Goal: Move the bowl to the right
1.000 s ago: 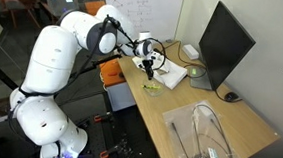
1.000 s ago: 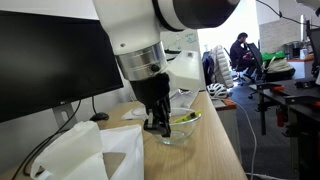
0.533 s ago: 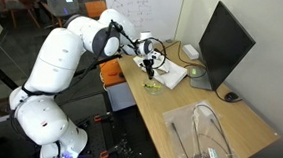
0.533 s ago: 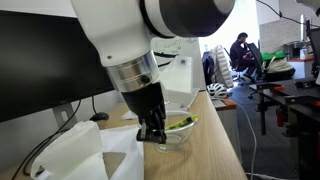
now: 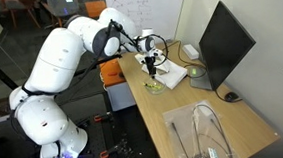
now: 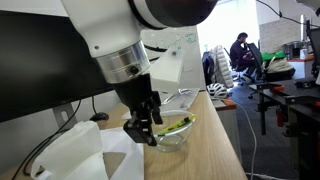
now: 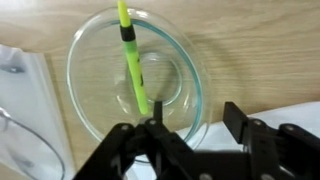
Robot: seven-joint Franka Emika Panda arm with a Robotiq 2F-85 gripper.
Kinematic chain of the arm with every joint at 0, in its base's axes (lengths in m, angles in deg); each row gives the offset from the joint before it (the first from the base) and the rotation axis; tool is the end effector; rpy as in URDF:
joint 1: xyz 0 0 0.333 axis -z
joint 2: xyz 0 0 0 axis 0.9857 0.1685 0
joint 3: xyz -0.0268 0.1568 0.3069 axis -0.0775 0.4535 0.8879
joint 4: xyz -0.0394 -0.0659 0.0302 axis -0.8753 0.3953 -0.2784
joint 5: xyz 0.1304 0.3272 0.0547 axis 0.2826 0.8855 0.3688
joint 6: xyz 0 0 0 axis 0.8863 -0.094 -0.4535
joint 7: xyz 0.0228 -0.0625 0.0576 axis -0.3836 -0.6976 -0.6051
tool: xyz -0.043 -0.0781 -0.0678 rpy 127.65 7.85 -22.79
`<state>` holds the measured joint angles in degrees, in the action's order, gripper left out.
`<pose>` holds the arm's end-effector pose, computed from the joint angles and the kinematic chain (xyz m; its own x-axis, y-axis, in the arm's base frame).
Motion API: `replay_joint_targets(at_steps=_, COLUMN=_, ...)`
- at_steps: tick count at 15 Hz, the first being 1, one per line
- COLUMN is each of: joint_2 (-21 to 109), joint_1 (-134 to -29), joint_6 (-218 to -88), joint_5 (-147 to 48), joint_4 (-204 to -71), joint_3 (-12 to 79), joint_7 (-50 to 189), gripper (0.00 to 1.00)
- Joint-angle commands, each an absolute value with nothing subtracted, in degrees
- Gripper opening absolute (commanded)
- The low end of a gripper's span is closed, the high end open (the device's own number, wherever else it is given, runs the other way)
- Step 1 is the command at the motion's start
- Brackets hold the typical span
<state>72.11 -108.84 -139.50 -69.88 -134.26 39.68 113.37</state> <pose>0.5889 0.3251 0.2132 0.9981 -0.0541 0.0279 -0.0605 -0.9335 0.3536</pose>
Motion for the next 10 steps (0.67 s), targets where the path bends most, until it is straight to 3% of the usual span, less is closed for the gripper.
replay_joint_targets(at_steps=1, joint_2=69.0, joint_1=-106.0, joint_6=-139.6, joint_5=-63.3, joint_4=-136.1, joint_3=41.6, joint_7=108.6, gripper=0.98)
replay_joint_targets(at_steps=10, joint_2=53.5, joint_1=-102.6, joint_6=-142.6, joint_5=-54.3, joint_4=-150.0, joint_3=41.0, joint_7=104.3, gripper=1.0)
